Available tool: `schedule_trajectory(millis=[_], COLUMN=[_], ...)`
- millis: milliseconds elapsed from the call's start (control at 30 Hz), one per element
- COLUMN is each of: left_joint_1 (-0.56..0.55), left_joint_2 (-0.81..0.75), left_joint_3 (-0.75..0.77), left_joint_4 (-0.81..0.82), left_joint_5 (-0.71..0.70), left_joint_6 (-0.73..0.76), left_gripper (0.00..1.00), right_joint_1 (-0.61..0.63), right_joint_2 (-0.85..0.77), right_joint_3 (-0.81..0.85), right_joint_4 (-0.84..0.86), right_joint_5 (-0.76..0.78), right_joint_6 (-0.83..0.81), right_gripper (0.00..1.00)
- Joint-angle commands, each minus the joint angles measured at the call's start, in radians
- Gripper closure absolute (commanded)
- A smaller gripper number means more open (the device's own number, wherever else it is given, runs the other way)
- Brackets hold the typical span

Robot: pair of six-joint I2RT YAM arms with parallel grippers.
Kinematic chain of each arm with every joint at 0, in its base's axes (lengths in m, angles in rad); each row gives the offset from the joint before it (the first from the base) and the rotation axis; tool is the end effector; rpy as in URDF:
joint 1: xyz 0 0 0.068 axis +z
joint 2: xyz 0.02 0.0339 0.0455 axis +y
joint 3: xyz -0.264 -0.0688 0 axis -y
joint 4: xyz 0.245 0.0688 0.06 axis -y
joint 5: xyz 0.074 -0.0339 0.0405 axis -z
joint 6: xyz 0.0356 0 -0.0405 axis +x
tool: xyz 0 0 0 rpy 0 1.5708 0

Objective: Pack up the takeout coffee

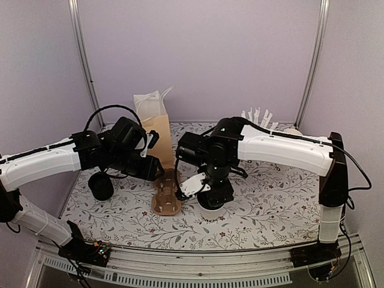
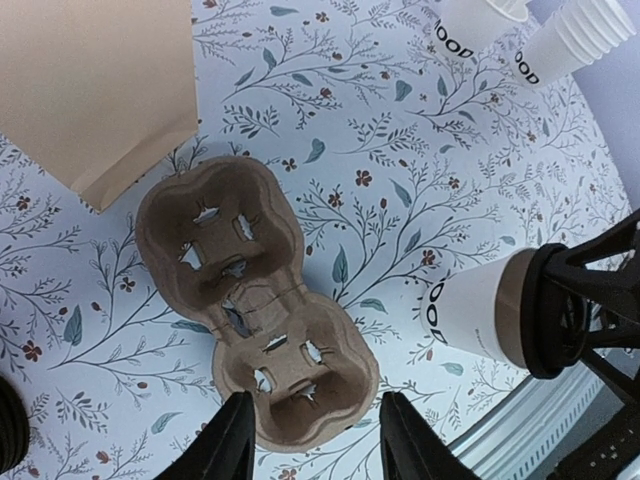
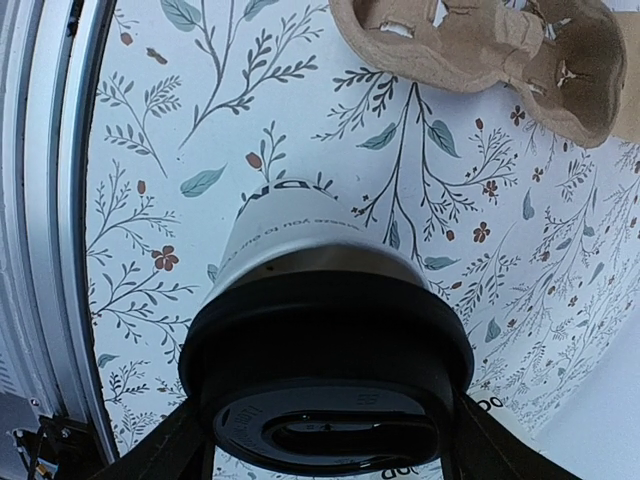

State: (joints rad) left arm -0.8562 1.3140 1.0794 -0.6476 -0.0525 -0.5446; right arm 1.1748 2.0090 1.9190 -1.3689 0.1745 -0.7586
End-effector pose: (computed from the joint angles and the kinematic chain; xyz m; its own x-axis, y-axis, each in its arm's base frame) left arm 0.1815 -0.2063 0.2857 -0.8123 0.1468 -0.5645 0.3644 0.8834 -0.2946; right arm 0.1575 0.3608 0.2819 0.3417 -0.9391 0.0376 -0.9177 -0.3420 -0.2020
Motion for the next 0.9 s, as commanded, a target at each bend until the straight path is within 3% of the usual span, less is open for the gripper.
schedule_trajectory(millis=[0, 867], left_joint_1=[0.014, 0.014], left_joint_2=[-0.010, -0.018], left_joint_3=[-0.019, -0.060], left_joint_4=[0.026, 0.054], left_joint_5=[0.017, 0.032], left_joint_6=[0.014, 0.007], left_gripper=[0.55, 0.55], right_joint_1=[0.018, 0.005], right_joint_2=[-0.048, 0.012], right_joint_3=[-0.014, 0.001], right_joint_4=[-0.003, 0.001], right_joint_5=[0.002, -0.011], right_joint_6=[0.015, 0.012], right_gripper=[0.24, 0.19])
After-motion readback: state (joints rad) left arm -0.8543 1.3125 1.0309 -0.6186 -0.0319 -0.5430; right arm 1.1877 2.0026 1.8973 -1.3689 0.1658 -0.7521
